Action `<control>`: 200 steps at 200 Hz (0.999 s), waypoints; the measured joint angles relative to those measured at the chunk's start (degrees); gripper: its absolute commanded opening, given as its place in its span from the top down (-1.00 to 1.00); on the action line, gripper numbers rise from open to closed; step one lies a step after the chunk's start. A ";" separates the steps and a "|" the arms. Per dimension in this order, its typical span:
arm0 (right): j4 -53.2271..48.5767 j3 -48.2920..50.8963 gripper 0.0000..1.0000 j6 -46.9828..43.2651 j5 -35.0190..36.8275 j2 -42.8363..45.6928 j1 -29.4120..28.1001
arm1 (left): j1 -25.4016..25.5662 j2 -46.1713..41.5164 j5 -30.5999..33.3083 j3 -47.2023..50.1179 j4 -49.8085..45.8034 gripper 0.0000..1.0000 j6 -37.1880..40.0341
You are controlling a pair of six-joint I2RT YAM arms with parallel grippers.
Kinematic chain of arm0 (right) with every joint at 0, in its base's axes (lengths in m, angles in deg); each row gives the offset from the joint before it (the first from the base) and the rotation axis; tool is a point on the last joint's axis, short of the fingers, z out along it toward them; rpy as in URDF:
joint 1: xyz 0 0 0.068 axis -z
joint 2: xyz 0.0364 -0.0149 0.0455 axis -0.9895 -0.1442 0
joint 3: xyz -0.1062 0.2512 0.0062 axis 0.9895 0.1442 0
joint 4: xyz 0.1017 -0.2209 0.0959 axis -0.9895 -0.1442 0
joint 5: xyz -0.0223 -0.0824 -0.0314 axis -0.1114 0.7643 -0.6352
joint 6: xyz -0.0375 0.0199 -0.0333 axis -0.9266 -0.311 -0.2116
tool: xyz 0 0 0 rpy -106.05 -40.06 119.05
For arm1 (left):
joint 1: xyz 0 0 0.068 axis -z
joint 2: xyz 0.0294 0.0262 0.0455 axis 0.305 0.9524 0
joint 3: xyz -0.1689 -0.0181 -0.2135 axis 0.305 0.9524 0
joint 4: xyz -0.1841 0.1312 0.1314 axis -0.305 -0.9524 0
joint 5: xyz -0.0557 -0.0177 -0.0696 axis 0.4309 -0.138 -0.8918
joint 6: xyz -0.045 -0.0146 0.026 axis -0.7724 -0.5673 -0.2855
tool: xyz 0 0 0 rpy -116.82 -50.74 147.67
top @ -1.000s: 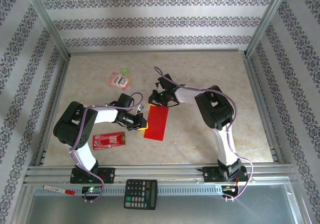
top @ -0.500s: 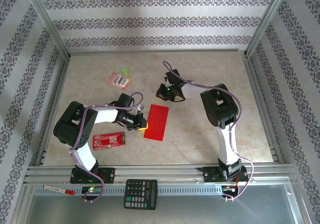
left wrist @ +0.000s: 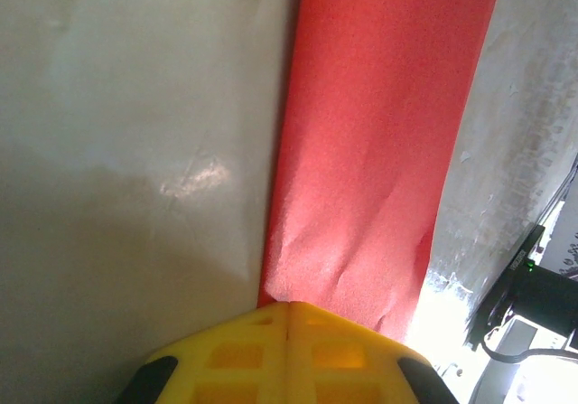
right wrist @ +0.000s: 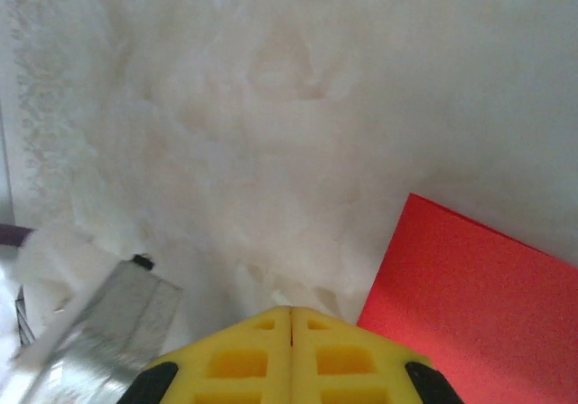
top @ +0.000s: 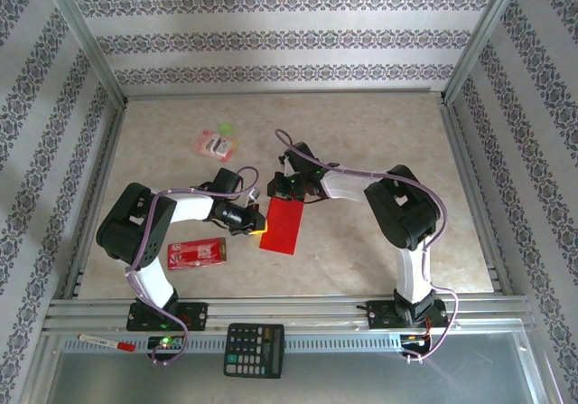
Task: Fold a paper plane with a square sheet of paper (pick it up from the middle)
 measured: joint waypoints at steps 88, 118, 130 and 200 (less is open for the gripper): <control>2.29 0.90 0.90 0.37 -1.38 -3.23 1.55 | 0.61 -0.57 1.38 -0.72 -1.07 0.69 -0.04; 3.96 1.75 0.91 0.20 -1.90 -3.23 1.79 | 1.25 -1.53 1.92 -1.46 -0.96 0.46 -1.92; 4.42 2.01 0.91 0.20 -2.34 -3.23 1.92 | 1.22 -1.64 2.12 -1.73 -0.50 0.55 -2.97; 6.29 2.99 0.92 0.22 -3.34 -3.23 2.19 | -1.31 3.69 2.36 -8.83 4.09 1.00 -6.32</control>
